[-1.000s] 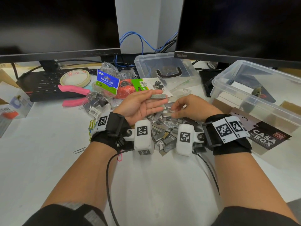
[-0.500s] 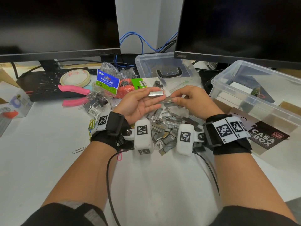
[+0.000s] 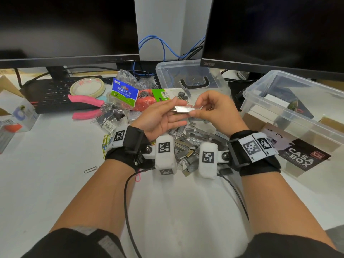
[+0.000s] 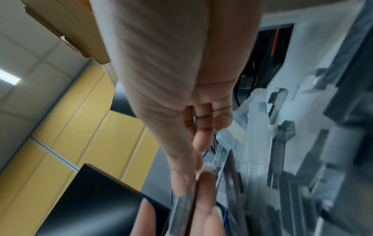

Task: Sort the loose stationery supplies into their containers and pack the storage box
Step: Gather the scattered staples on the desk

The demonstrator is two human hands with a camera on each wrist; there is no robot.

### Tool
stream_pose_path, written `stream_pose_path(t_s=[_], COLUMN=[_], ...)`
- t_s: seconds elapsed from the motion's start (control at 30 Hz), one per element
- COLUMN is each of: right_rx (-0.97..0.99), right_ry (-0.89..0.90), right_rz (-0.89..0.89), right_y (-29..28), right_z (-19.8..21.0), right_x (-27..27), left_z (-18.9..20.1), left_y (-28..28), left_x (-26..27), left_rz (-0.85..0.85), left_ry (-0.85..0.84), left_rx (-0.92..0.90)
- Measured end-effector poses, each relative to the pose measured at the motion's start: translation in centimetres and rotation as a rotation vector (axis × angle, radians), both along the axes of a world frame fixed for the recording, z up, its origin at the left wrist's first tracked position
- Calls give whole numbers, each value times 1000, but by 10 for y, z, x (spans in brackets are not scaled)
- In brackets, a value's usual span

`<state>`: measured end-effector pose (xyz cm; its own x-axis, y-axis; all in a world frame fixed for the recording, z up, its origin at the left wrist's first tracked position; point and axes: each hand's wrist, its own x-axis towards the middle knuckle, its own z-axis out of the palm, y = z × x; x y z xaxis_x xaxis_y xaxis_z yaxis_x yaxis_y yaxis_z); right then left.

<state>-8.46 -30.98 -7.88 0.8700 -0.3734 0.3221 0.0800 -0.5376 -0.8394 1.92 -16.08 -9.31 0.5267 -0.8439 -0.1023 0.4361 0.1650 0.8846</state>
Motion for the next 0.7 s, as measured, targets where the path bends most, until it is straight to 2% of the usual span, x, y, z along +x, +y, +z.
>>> stream_pose_path(t_s=[0.17, 0.3, 0.37, 0.43, 0.5, 0.7], right_rx=[-61, -39, -85, -186, -270, -316], right_ry=[-3, -47, 118, 346, 473, 470], right_rz=[-11, -192, -169, -7, 117, 67], right_y=[5, 0, -4, -2, 1, 4], right_z=[-2, -1, -5, -7, -8, -6], right_x=[5, 5, 5, 3, 3, 7], left_z=[-1, 1, 1, 1, 1, 2], left_y=[-1, 0, 0, 0, 0, 0], left_x=[0, 1, 1, 0, 0, 0], left_rz=[37, 66, 74, 73, 69, 66], left_ry=[-66, 5, 49, 74, 85, 75], left_rx=[6, -83, -115, -127, -126, -113])
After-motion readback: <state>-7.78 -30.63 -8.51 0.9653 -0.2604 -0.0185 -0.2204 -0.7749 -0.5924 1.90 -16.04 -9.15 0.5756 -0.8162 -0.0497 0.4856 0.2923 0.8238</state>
